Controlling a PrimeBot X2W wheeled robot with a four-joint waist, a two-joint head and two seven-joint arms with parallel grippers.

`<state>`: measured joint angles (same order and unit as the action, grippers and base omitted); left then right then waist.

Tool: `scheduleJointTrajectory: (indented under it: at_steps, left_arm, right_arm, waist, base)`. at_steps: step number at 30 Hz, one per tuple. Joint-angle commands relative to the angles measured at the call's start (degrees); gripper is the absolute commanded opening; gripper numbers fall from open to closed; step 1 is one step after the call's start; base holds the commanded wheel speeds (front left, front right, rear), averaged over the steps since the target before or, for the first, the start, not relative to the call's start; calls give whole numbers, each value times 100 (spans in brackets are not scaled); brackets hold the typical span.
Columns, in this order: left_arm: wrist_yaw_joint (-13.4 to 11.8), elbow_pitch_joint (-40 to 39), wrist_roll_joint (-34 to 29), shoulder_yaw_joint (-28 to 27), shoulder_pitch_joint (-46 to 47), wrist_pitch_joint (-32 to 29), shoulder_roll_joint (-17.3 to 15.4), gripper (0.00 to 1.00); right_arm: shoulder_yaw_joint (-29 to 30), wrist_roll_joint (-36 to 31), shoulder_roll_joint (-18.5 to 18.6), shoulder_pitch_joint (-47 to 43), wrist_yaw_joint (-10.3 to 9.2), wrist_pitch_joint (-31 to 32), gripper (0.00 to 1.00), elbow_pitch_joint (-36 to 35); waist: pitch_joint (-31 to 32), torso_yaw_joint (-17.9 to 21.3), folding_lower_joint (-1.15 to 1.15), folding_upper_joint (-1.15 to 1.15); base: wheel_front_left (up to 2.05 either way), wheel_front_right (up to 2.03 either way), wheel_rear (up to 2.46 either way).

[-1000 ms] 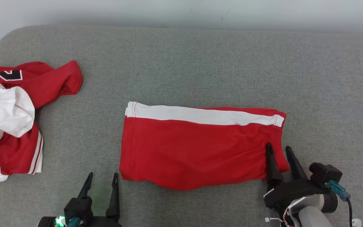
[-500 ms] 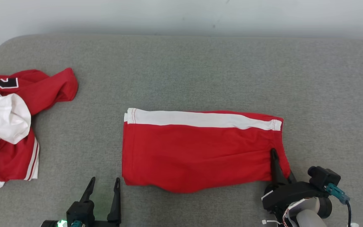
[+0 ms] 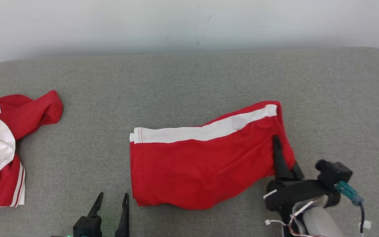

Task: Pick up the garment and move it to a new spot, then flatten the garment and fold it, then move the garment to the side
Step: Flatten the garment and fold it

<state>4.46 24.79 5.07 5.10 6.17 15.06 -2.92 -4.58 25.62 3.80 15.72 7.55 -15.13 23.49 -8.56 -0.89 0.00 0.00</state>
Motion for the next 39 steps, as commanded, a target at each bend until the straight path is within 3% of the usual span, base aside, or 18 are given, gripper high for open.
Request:
scheduleJointTrajectory:
  at_steps: [1, 12, 27, 29, 30, 39]
  left_arm:
    - [-19, 21, 12, 24, 5, 16, 3, 100]
    - [-96, 38, 230, 303, 84, 16, 2, 100]
    - [-183, 135, 467, 592, 92, 16, 5, 100]
    - [-202, 123, 485, 612, 71, 16, 5, 100]
    - [-216, 116, 493, 613, 53, 16, 5, 100]
    - [-246, 76, 478, 540, 47, 17, 4, 100]
  right_arm:
    - [-228, 40, -30, 38, -12, 0, 0, -73]
    - [-1898, 333, -68, 572, -12, 14, 0, 187]
    - [-2798, 230, -93, 1468, -12, 4, 0, 1597]
    - [-2850, 229, -96, 1542, -12, 3, 96, 1680]
    - [-2864, 261, -97, 1551, -12, 3, 100, 1693]
    - [-2708, 266, -87, 1398, -12, 2, 100, 1148]
  waist:
    - [33, 18, 0, 0]
    - [-28, -634, 0, 0]
    - [-193, -1825, 0, 0]
    - [-194, -1885, 0, 0]
    - [-192, -1895, 0, 0]
    - [-106, -1708, 0, 0]
  base:
    - [0, 0, 0]
    - [0, 0, 0]
    - [0, 0, 0]
    - [0, 0, 0]
    - [0, 0, 0]
    - [0, 0, 0]
